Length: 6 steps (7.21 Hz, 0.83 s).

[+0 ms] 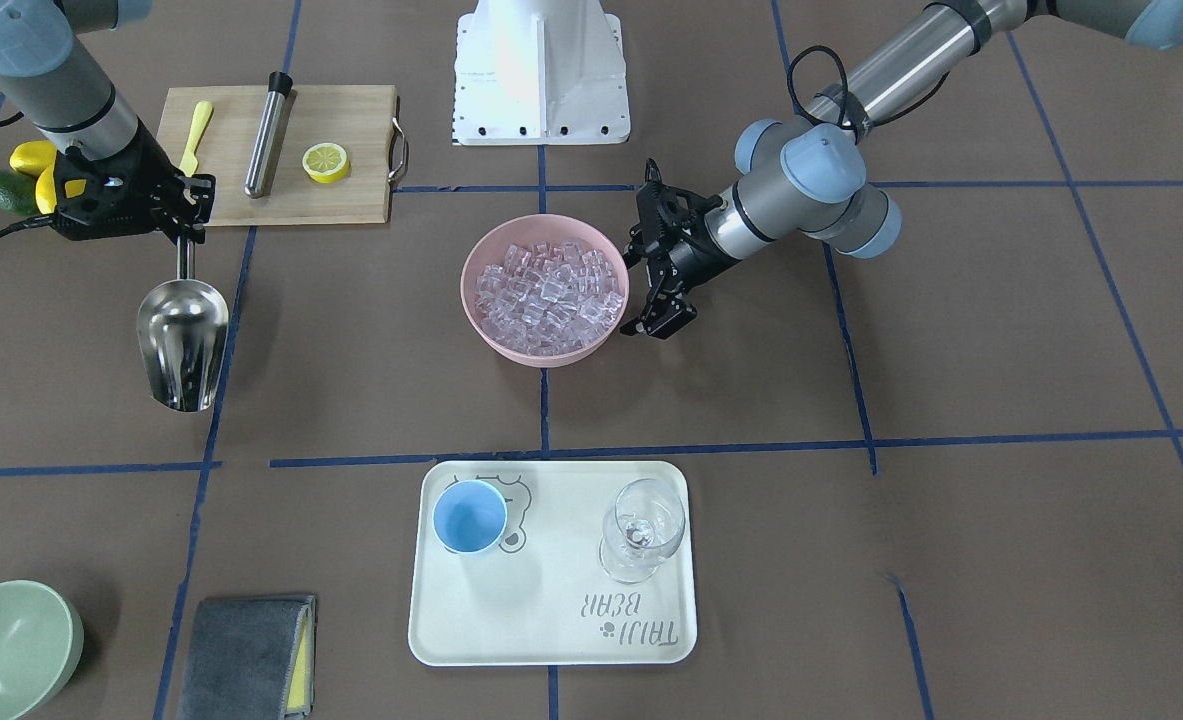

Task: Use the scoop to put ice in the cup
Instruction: 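Lift the metal scoop with the right gripper and bring it over the bowl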

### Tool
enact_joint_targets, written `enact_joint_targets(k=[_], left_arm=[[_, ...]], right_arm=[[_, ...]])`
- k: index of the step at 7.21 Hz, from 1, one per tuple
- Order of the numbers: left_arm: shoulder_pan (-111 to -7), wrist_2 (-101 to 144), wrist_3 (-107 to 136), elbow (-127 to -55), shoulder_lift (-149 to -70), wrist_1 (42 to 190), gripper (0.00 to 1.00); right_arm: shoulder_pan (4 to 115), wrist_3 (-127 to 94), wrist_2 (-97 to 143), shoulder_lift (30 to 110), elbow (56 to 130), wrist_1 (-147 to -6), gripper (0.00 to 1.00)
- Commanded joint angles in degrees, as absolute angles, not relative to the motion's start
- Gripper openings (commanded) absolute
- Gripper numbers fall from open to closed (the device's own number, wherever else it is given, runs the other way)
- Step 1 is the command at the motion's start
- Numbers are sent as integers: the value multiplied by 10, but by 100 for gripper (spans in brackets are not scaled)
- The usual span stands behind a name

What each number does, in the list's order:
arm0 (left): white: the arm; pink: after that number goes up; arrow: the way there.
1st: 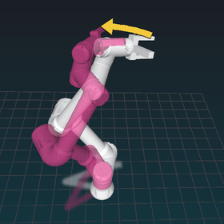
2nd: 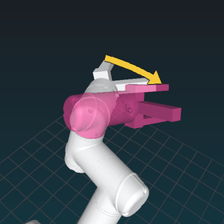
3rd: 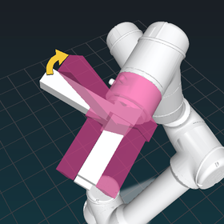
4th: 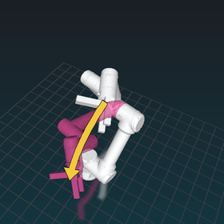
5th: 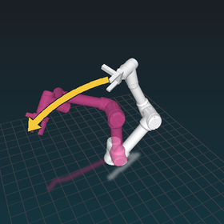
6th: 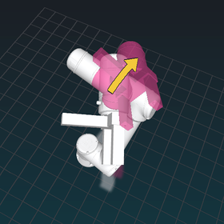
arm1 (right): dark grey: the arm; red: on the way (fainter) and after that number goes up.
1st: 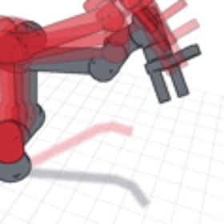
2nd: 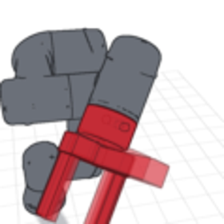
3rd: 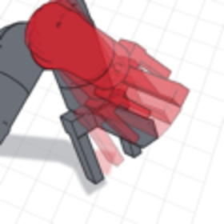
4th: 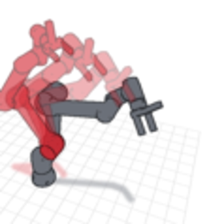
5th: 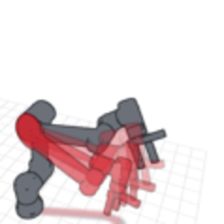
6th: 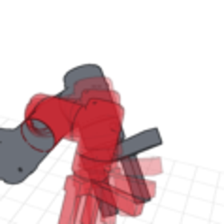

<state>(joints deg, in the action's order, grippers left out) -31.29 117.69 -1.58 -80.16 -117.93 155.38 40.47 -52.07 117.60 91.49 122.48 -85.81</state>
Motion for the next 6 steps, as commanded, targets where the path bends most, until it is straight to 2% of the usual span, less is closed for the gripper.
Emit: enact_joint_targets(k=[1,3,6], left_arm=[[-313,1177,-16,-802,-1179,1558,100],[-313,1177,-16,-802,-1179,1565,100],[-313,1177,-16,-802,-1179,1564,100]], right_arm=[[400,-460,1168,798,1251,-999,0],[388,-303,1144,745,1271,-1051,0],[381,-114,1140,592,1271,-1263,0]])
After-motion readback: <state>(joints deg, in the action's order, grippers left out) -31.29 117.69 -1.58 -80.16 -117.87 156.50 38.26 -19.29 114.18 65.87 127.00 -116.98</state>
